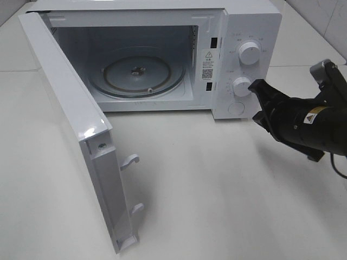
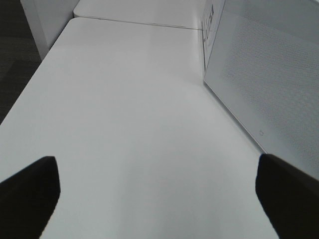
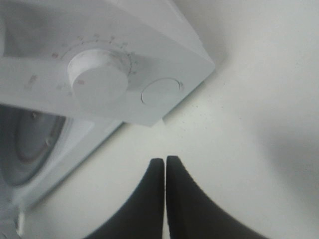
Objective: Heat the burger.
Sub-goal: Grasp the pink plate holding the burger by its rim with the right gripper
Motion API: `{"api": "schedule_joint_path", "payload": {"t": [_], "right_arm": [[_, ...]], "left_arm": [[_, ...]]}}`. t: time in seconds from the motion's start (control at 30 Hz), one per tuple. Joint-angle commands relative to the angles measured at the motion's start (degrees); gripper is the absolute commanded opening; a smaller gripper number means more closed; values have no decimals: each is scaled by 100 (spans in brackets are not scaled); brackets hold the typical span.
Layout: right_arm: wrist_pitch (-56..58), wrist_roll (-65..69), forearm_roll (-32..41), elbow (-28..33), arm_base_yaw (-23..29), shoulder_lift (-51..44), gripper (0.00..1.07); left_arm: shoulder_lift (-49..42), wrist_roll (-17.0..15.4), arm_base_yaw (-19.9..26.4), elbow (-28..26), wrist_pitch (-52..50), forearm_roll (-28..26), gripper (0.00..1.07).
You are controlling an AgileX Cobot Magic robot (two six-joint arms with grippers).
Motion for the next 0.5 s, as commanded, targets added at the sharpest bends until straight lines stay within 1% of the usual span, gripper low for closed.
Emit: {"api": "schedule_joint_path", "payload": {"t": [0.03,0.07,0.1,0.13,0.2,0.3,0.33,0.37,0.4,0.43,0.47,0.5], "right_arm": [[1049,-1175,-57,-17,-17,-487,0],[1599,-1662,-57,-17,-17,-699,0],[2567,-2630,23,-17,-17,-1037,0],[2567,-2630,23,-17,-17,-1037,0],[3713,-3650,92,-17,-17,-1415,0],[4034,-3845,74,-34,-17,-1518,1],[4618,-4257,-52,-120,-17,-1639,4],[5076,-4446,-183,-235,-17,-1667,9],[5076,-4446,-183,-235,-17,-1667,9],[5380,-4446,-401,-332,-17,-1667,17],[5472,-4406,-550,-378,-17,-1667,22],[5472,-4406,-550,-378,-17,-1667,22]], "left_arm": [[-97,-6,-11,-6,6,-40,102],[-97,-6,-11,-6,6,-40,102],[-97,-6,-11,-6,6,-40,102],[-97,-6,-11,-6,6,-40,102],[-97,-6,-11,-6,6,-40,102],[-97,-6,-11,-6,6,-40,102],[-97,-6,-11,-6,6,-40,102],[-97,-6,-11,-6,6,-40,102],[-97,-6,-11,-6,6,-40,102],[-97,-6,-11,-6,6,-40,102],[-97,-6,-11,-6,6,-40,102],[-97,-6,-11,-6,6,-40,102]]}}
